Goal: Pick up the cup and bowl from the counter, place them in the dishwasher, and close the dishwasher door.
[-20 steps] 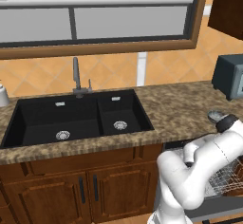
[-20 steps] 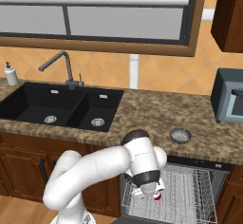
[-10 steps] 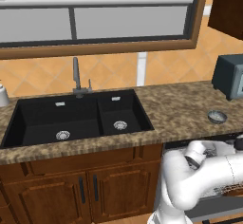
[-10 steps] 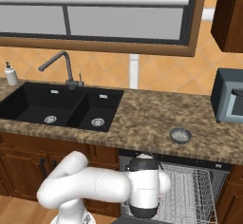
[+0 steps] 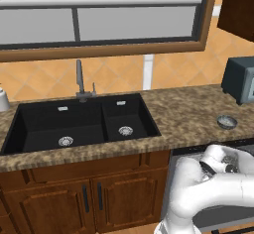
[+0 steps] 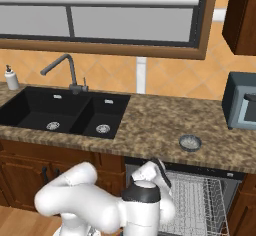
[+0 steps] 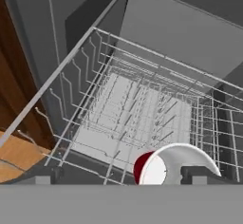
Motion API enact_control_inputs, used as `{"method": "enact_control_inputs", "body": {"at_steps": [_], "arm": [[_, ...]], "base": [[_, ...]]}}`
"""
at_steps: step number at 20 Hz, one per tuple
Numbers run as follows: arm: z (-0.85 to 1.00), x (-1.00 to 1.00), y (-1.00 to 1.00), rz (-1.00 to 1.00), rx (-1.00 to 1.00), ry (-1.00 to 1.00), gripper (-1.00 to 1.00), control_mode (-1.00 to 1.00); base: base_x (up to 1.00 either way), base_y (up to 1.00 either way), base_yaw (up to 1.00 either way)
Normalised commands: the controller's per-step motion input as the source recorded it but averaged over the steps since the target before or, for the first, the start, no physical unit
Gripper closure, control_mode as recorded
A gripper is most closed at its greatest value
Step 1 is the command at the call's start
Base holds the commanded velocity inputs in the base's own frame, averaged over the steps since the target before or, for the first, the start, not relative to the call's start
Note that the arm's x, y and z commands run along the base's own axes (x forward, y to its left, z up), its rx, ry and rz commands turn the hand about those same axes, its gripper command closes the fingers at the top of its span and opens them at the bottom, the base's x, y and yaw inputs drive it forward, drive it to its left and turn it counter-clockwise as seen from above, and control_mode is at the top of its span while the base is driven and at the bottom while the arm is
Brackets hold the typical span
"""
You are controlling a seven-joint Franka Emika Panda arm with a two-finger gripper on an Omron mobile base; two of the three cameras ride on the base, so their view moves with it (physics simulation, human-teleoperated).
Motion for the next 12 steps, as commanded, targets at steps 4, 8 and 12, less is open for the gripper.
{"method": "enact_control_inputs", "body": {"at_steps": [4,8,12], "arm": [[1.00,-0.24,-0.12,-0.08,0.07,-0.12,-1.00,-1.00],[1.00,-0.12,-0.11,-0.15,0.03,-0.02,-1.00,-1.00],[0.98,-0.09,-0.18,-0.14,0.00,0.18,-1.00,-1.00]], "base": [[0.00,0.00,0.00],[0.00,0.00,0.00],[0.00,0.00,0.00]]}}
